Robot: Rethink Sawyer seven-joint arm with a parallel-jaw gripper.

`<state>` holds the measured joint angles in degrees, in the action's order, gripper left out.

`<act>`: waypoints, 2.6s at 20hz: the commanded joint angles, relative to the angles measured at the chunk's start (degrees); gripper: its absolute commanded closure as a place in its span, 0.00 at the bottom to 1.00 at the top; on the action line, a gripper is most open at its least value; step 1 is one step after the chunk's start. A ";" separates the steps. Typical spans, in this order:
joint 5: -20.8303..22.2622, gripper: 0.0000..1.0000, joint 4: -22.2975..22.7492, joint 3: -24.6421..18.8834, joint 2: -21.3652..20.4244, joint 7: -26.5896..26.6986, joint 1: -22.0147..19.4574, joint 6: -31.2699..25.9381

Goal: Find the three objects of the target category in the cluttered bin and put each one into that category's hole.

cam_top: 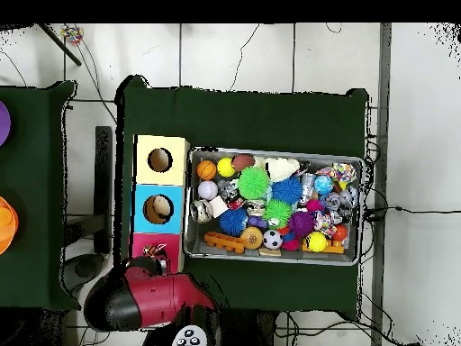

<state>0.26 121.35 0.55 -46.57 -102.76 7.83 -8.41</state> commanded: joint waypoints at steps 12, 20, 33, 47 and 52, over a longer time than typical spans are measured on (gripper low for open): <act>2.60 1.00 -1.68 -0.94 -1.65 -5.73 -4.25 0.70; 2.19 1.00 -3.11 0.26 -0.60 -6.38 -2.76 -0.34; 1.26 0.00 -3.37 1.46 1.11 -7.54 -1.19 -0.11; -1.04 0.00 2.40 -9.58 -2.88 -6.50 -8.44 -4.65; -0.97 0.00 3.11 -11.31 -3.57 -6.52 -9.74 -4.97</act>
<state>0.91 122.54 -3.35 -49.09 -102.76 0.83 -8.41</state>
